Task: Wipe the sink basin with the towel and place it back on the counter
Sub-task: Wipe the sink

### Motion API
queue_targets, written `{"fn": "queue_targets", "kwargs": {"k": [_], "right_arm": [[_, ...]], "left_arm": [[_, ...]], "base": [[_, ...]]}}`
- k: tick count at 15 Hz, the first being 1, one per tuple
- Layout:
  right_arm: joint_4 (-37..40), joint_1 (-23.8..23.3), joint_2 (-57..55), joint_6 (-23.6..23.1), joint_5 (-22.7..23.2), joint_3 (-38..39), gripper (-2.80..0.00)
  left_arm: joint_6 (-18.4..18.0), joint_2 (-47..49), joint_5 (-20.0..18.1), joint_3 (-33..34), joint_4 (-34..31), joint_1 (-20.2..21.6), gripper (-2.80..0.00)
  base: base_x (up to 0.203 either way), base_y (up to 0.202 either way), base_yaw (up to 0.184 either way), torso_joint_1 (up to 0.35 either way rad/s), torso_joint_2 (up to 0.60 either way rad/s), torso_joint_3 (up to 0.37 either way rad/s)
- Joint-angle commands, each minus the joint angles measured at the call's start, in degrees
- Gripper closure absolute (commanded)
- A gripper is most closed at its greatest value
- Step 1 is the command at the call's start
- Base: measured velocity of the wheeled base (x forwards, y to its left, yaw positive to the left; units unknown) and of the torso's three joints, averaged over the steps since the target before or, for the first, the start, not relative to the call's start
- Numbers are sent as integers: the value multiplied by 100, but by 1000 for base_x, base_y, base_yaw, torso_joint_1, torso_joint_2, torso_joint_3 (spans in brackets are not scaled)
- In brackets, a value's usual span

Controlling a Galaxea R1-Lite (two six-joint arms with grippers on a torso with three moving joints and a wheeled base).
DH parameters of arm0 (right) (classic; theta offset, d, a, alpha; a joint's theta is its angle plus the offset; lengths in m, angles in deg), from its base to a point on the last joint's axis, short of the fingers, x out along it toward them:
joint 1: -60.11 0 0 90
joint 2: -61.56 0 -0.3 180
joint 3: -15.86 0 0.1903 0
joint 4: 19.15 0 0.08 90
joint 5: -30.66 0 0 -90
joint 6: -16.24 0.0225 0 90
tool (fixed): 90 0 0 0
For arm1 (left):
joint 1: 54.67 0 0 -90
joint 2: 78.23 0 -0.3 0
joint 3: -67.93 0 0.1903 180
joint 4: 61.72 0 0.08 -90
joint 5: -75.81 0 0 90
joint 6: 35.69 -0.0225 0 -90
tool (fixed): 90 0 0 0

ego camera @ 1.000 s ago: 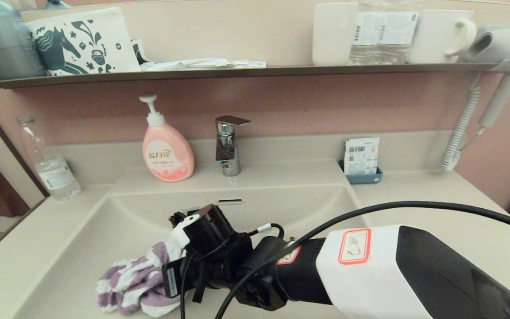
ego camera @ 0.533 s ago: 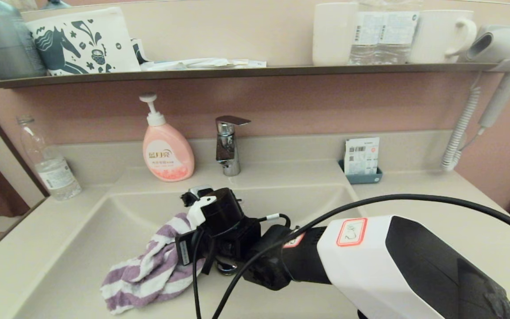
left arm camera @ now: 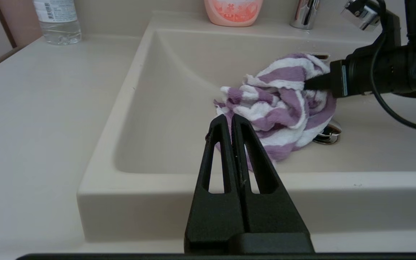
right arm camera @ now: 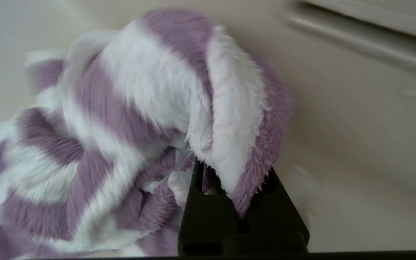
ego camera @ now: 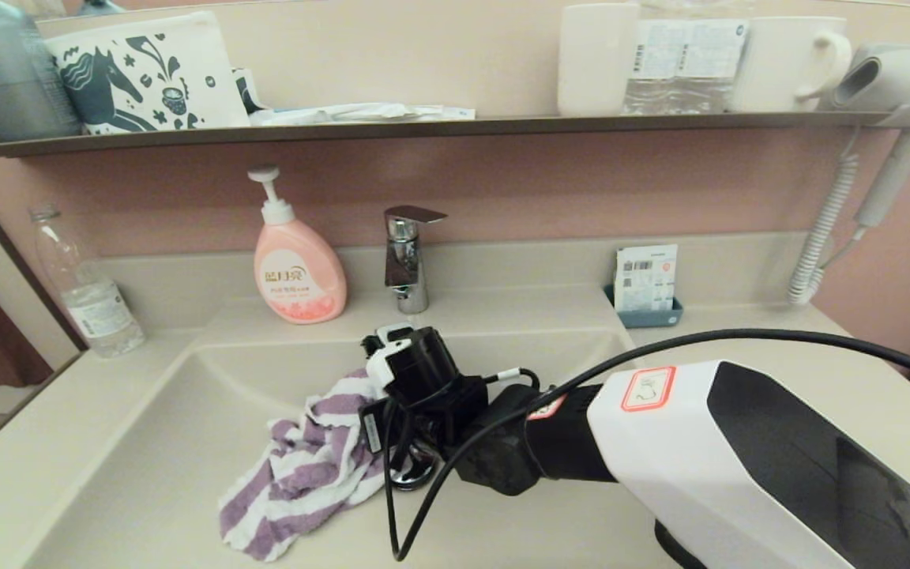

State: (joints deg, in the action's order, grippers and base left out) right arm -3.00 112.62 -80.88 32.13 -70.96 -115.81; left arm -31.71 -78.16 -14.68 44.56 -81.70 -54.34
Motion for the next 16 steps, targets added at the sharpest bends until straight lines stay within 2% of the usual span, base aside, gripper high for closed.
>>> {"fn": "queue_targets", "kwargs": {"k": [1,3,7,16], "right_arm": [[-49,-100,142,9,-88,57,0],[-201,-169,220,33,-63,64,0],[-219,27,248,6,200,-33,0],[-438,-186,357,-8,50,29,0]], "left_arm": [[6,1,4,0,4,2,0],[6,1,5,0,4,2,0],[6,1,2,0,4,2,0],[6,1,5,0,4,2,0]], "base": [[0,0,0,0,0,0],[0,0,0,0,0,0],[0,0,0,0,0,0],[0,0,0,0,0,0]]}}
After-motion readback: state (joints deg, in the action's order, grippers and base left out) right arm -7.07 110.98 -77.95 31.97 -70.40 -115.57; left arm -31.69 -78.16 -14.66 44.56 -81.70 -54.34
